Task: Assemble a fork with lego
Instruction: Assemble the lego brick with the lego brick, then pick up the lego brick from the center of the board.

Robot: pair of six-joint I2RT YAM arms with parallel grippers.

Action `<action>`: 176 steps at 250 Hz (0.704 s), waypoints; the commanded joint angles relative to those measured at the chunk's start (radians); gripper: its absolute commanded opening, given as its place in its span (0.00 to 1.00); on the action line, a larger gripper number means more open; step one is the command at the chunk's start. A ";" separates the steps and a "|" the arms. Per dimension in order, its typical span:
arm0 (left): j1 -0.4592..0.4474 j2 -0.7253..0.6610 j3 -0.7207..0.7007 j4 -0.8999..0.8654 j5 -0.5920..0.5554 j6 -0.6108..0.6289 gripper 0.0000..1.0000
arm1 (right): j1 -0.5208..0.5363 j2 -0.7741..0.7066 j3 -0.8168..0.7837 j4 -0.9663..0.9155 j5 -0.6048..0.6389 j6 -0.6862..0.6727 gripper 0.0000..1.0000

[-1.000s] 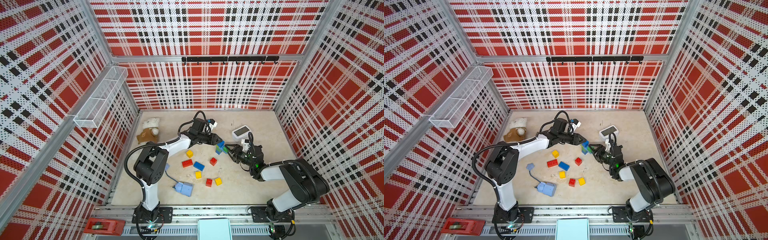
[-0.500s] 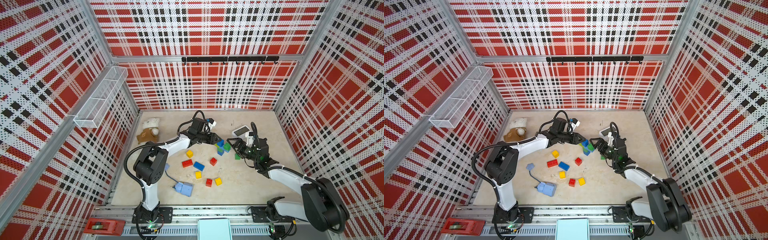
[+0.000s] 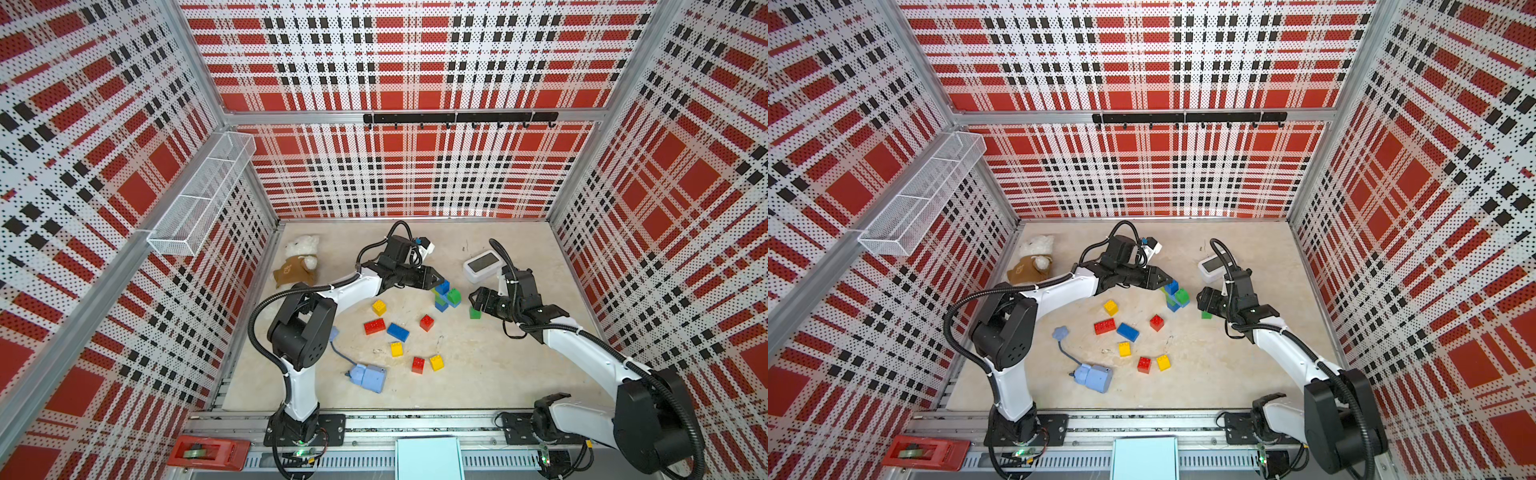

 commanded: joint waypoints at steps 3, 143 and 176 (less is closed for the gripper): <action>-0.014 0.005 0.021 -0.050 -0.008 0.014 0.36 | 0.021 0.040 0.050 -0.079 0.049 -0.085 0.81; -0.024 0.011 0.038 -0.062 0.000 0.019 0.36 | 0.052 0.231 0.079 -0.022 0.118 -0.077 0.65; -0.025 0.013 0.039 -0.064 0.001 0.019 0.37 | 0.055 0.256 0.084 -0.011 0.130 -0.077 0.61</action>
